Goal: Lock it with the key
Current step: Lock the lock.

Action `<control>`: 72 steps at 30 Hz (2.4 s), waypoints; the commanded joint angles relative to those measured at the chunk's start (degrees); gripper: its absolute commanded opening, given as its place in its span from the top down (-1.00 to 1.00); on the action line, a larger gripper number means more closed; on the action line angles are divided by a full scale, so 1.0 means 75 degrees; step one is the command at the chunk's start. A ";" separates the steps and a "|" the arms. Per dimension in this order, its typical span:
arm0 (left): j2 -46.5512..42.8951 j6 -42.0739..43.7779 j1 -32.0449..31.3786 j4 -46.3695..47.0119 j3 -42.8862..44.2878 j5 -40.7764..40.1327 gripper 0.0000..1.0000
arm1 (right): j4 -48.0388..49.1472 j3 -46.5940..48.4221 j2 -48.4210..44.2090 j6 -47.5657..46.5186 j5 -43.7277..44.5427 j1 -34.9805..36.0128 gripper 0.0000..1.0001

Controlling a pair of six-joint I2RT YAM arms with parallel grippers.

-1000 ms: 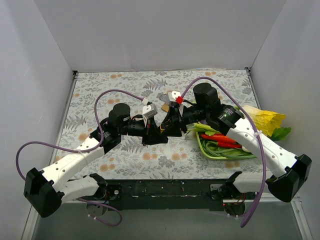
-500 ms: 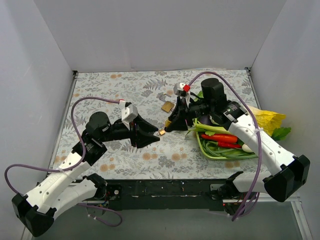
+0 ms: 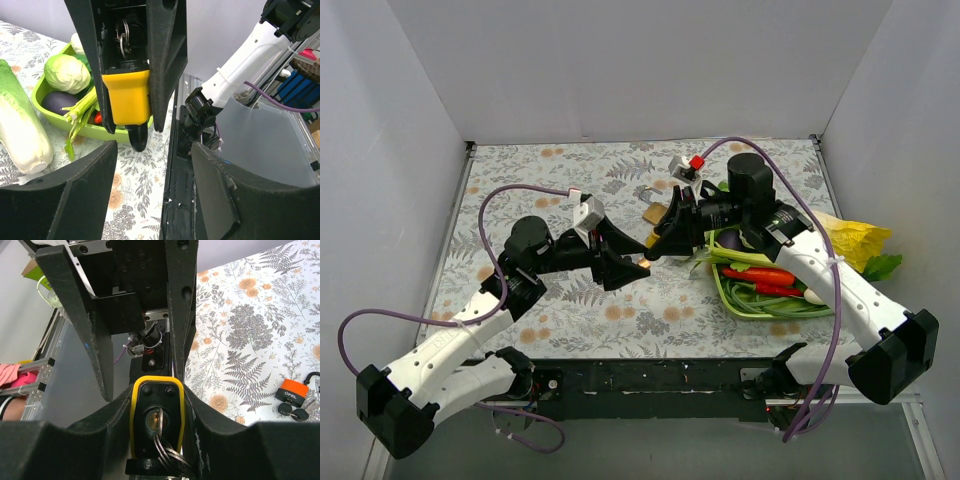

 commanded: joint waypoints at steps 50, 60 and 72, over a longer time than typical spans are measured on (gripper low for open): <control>-0.0868 0.2955 0.1668 -0.3611 0.0070 0.1925 1.00 | -0.4888 0.2584 0.0676 -0.4198 0.0536 -0.0621 -0.48; -0.0129 0.3718 0.1680 -0.4342 0.0692 0.2359 1.00 | -0.5126 0.2597 0.0840 -0.4846 0.1520 0.0784 0.17; 0.0035 0.3836 0.1668 -0.4366 0.0786 0.2230 1.00 | -0.4646 0.2140 0.1145 -0.4577 0.2013 0.1242 0.19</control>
